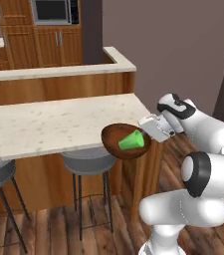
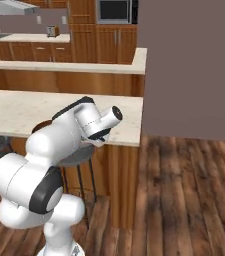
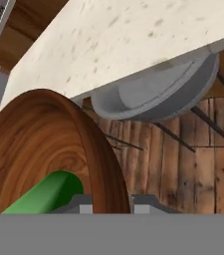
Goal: Place the cup inside the bowl on the dining table and move the bowl to any counter.
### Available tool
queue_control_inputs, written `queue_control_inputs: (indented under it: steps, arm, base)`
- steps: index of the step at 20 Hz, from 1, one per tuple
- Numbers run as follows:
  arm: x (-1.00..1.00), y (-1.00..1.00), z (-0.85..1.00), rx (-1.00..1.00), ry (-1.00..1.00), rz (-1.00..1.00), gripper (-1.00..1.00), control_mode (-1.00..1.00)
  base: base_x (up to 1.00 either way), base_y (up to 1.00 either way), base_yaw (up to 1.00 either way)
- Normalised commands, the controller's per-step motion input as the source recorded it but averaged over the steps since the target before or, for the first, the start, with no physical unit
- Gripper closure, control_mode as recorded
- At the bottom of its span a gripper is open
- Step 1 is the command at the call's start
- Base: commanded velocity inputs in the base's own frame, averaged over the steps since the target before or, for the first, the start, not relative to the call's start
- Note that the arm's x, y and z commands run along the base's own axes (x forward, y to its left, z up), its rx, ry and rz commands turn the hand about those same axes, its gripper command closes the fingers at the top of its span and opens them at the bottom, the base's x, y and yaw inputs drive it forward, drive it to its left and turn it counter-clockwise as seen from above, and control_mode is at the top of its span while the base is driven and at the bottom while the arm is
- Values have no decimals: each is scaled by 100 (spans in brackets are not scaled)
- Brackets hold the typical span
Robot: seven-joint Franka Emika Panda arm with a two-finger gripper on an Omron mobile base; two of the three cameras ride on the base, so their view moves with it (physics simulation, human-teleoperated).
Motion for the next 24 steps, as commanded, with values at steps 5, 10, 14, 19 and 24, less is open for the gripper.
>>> queue_control_inputs:
  steps: [5, 10, 14, 19, 24]
  arm:
    - [0, 0, 0, 0, 0, 0, 100, 100]
    - [0, 0, 0, 0, 0, 0, 100, 100]
    - [0, 0, 0, 0, 0, 0, 100, 100]
    - [0, 0, 0, 0, 0, 0, 100, 100]
    - [0, 0, 0, 0, 0, 0, 100, 100]
  base:
    - [-1, 100, -10]
    - [-6, 100, -11]
    - [-7, 100, -10]
    - [-10, 100, -9]
    - [-10, 100, -9]
